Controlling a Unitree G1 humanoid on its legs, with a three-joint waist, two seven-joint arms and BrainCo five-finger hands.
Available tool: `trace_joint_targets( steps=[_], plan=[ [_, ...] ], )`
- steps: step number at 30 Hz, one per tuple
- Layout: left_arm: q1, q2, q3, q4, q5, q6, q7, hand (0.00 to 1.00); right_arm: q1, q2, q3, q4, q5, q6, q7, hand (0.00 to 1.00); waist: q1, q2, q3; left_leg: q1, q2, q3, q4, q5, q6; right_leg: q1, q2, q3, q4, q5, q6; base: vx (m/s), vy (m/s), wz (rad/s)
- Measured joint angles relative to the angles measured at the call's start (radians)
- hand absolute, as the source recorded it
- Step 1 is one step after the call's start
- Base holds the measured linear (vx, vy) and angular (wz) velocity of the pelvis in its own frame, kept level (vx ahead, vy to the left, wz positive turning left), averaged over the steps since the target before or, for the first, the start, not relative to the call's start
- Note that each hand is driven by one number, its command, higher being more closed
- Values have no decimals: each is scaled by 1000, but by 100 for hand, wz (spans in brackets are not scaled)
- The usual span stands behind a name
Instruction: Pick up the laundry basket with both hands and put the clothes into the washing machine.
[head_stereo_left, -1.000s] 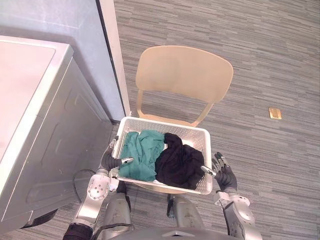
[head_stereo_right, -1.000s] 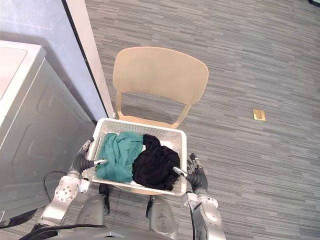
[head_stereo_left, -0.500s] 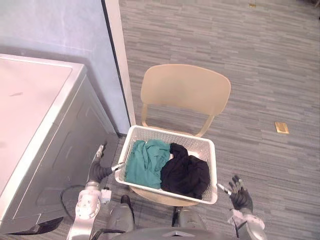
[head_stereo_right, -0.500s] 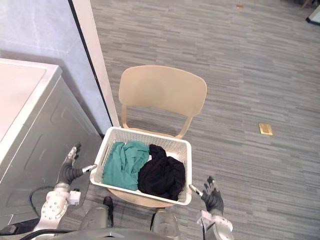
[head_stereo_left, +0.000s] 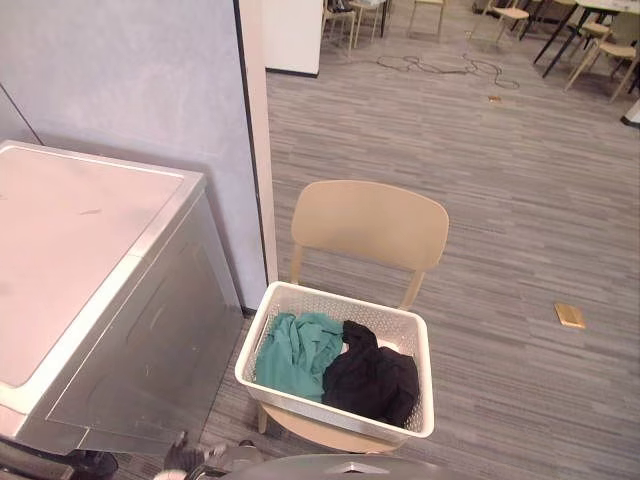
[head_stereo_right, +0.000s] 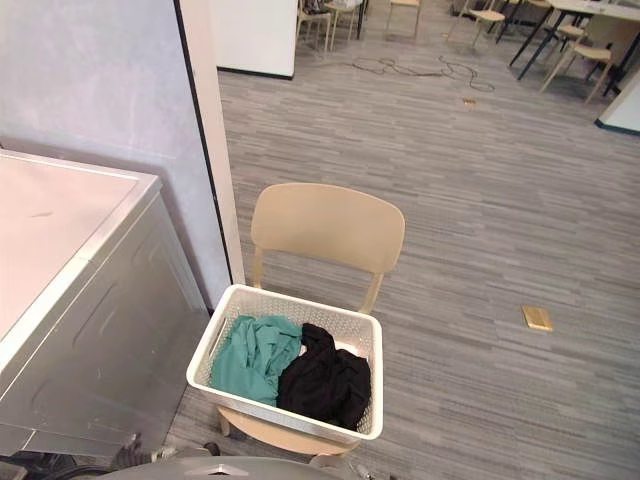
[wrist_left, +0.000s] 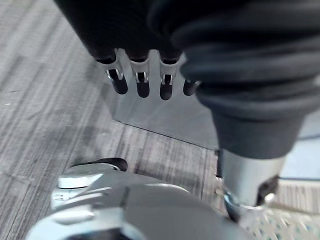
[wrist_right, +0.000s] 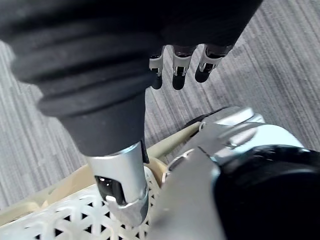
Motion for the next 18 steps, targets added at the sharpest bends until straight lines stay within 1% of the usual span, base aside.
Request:
trace_joint_targets(
  steps=[2, 4, 6, 7, 8, 9, 10, 11, 12, 13, 14, 15, 16, 17, 18],
  plan=[
    [9, -15, 53, 7, 27, 12, -1, 0, -7, 0, -30, 15, -26, 7, -1, 0, 6, 7, -2, -4, -4, -27, -3, 2, -3, 17, 0, -26, -4, -1, -1, -45, -42, 44],
    [5, -24, 77, 7, 52, 18, -2, 0, -25, 1, -49, 38, -28, 8, -1, 0, 12, 5, -1, -17, -4, -50, 5, 2, -3, 22, 0, -45, 1, -12, -1, -58, -22, 39],
    [-1, -37, 94, 6, 63, 19, -3, 0, -45, 0, -64, 53, -28, 9, -3, 0, 19, 16, 3, -49, 2, -71, 49, 0, -3, 9, 8, -51, 30, -24, -3, -98, -19, 27],
    [-7, -43, 114, 8, 64, 21, -5, 0, -60, 4, -76, 52, -28, 9, -11, 0, 18, -10, -3, -66, 3, -85, 87, 1, 0, -16, -13, -55, 48, -13, -25, -111, 48, 21],
    [-25, -50, 137, 7, 63, 25, -5, 0, -70, 11, -77, 54, -28, 7, -18, 0, 22, -7, 10, -128, 13, -73, 264, -43, 30, -36, -21, -66, 84, -15, -29, -71, 52, 4],
    [-33, -57, 144, 5, 63, 27, -6, 0, -77, 5, -77, 53, -27, 6, -22, 0, 33, 5, 13, -166, 25, -74, 401, -77, 30, -54, -23, -59, 113, -19, -32, -129, 167, -20],
    [-38, -66, 147, 6, 63, 32, -5, 0, -86, -10, -77, 44, -27, 6, -27, 0, 35, 17, 15, -200, 55, -75, 597, -136, 27, -76, -23, -44, 152, -17, -25, -149, 205, -37],
    [-38, -66, 145, 4, 63, 33, -3, 0, -88, -14, -78, 43, -27, 7, -34, 0, 33, 25, 13, -186, 91, -81, 726, -167, 18, -77, -27, -33, 163, -12, -16, -178, 263, -29],
    [-38, -63, 144, 3, 63, 33, -2, 0, -88, -12, -79, 43, -27, 8, -34, 0, 25, 25, 13, -168, 113, -87, 774, -173, 23, -74, -32, -31, 166, -12, -16, -111, 230, -10],
    [-38, -56, 141, 3, 63, 33, 1, 0, -88, -8, -80, 43, -28, 10, -34, 0, 15, 25, 12, -138, 140, -103, 815, -172, 25, -75, -40, -26, 173, -8, -9, -129, 281, 11],
    [-43, -43, 114, 1, 63, 33, 1, 0, -88, -5, -97, 47, -28, 11, -34, 0, -1, 28, 10, -89, 169, -125, 796, -154, 40, -83, -50, -16, 172, 3, 7, -192, 398, 19],
    [-61, -39, 66, -1, 63, 34, -1, 0, -95, -5, -117, 58, -28, 17, -37, 0, -9, 37, -6, -47, 135, -123, 685, -223, -6, -114, -71, -5, 165, 14, 20, -210, 410, 18],
    [-60, -29, 54, -3, 63, 34, 0, 0, -102, 9, -118, 68, -27, 24, -37, 0, -12, 12, -20, -33, 118, -114, 614, -252, 0, -127, -88, 11, 156, 20, 23, -164, 352, 24],
    [-82, -16, 19, -10, 62, 32, 5, 0, -113, 7, -144, 101, -24, 30, -35, 0, -25, 8, -31, -12, 105, -101, 470, -314, -13, -186, -72, 16, 241, 13, 31, -103, 281, 45],
    [-105, -2, -18, -16, 62, 31, 4, 0, -113, 3, -146, 122, -25, 29, -36, 0, -42, 6, -30, 0, 99, -101, 385, -352, -30, -201, -53, 11, 272, -4, 18, -78, 281, 33]
  ],
)
